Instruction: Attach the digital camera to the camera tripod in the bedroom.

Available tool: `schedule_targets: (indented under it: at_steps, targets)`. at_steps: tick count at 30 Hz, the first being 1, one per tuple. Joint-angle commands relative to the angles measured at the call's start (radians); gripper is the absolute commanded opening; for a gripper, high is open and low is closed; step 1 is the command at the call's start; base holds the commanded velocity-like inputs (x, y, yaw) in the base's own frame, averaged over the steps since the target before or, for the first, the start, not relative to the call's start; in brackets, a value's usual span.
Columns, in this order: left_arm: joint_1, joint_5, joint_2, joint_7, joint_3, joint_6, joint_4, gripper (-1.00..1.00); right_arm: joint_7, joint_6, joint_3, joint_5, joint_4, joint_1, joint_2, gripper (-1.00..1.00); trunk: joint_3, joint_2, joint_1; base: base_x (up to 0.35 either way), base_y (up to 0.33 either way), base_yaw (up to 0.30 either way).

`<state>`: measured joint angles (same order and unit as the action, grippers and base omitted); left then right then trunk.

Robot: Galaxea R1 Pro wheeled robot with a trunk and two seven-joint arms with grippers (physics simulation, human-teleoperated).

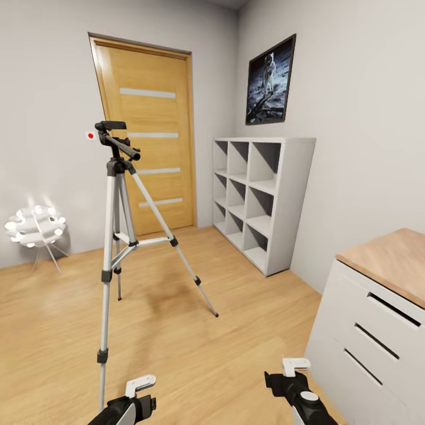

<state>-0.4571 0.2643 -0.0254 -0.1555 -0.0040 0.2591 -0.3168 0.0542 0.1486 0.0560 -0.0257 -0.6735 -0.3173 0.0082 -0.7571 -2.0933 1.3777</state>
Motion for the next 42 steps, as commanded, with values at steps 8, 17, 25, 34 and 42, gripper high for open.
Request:
schedule_targets:
  at_steps: [8,17,25,34,42]
  targets:
    - [0.000,0.019,0.001,-0.006,0.002,0.008,-0.005,1.00,0.005,0.225,0.001,-0.018,-0.274,0.000,-0.001,1.00,-0.026,-0.057,0.031,0.000,0.000,0.000]
    - [0.000,0.023,-0.001,-0.006,0.001,0.008,-0.006,1.00,0.005,0.347,-0.001,-0.027,-0.382,0.000,-0.016,1.00,-0.054,-0.120,0.065,0.000,0.000,0.000]
    - [0.000,0.024,-0.003,-0.006,0.001,0.009,-0.007,1.00,0.006,0.351,-0.001,-0.026,-0.357,0.000,-0.016,1.00,-0.079,-0.176,0.096,0.000,0.000,0.000]
    - [0.000,0.041,0.000,-0.004,0.011,0.001,-0.013,1.00,0.006,0.340,0.000,-0.026,-0.305,0.000,-0.014,1.00,-0.108,-0.239,0.130,0.000,0.000,0.000]
    - [0.000,0.188,0.002,0.007,0.042,-0.011,-0.021,1.00,0.007,0.285,0.002,-0.018,-0.206,0.000,-0.005,1.00,-0.133,-0.295,0.161,0.000,0.000,0.000]
